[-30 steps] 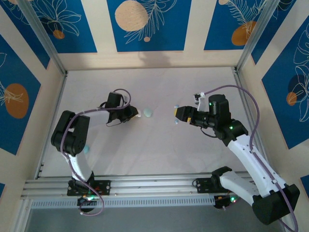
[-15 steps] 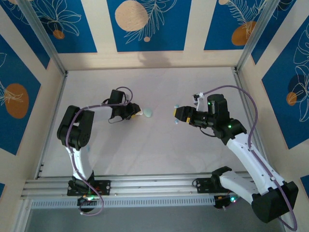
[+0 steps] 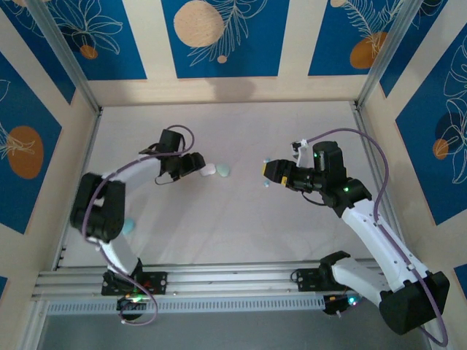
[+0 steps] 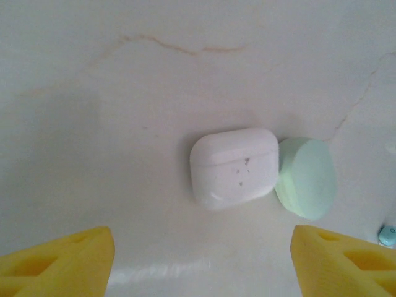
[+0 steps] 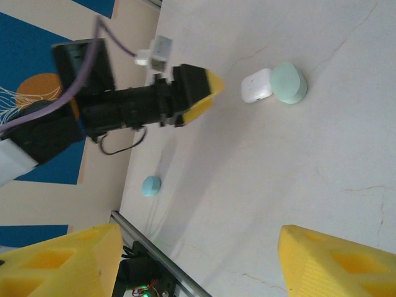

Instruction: Insert the wireless bluetooth earbuds into the charging case

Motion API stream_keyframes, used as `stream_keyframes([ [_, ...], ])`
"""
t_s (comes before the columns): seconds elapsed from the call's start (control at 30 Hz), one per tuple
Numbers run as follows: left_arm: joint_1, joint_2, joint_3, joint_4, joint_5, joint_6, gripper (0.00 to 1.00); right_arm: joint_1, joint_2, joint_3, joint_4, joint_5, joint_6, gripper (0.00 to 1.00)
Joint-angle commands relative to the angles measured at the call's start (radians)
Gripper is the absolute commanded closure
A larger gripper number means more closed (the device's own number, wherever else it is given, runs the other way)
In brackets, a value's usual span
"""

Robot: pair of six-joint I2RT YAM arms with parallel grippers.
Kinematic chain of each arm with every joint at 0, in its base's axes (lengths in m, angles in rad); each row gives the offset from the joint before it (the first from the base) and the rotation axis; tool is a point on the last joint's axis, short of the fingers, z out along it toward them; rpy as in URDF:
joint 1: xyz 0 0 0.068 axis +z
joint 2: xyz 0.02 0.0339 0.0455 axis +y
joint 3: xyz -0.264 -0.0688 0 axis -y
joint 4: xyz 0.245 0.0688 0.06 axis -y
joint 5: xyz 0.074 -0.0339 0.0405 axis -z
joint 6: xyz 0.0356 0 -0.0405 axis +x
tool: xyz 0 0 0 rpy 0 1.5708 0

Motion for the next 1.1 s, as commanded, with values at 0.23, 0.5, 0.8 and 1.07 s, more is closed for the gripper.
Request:
stream_keyframes([
  [0.23,0.024,-0.606,-0.282,-0.379,-0.445,-0.041,0.03,-0.016,0.014,-0.027,0.006,-0.039,-0.059,0.31],
  [0.5,0.207,-0.811,-0.413,-0.501,-0.39,-0.102,0.0,-0.02,0.034,-0.044,0.017,-0.116,-0.081,0.3],
  [0.8,0.455,-0.695,-0.511,-0.441,-0.195,-0.112,0.0,-0.018,0.055,-0.045,0.036,-0.16,-0.068,0.3],
  [1.07,0.496,-0.584,-0.51,-0.443,-0.277,-0.162,0.01,-0.016,0.077,-0.042,0.035,-0.168,-0.059,0.29],
])
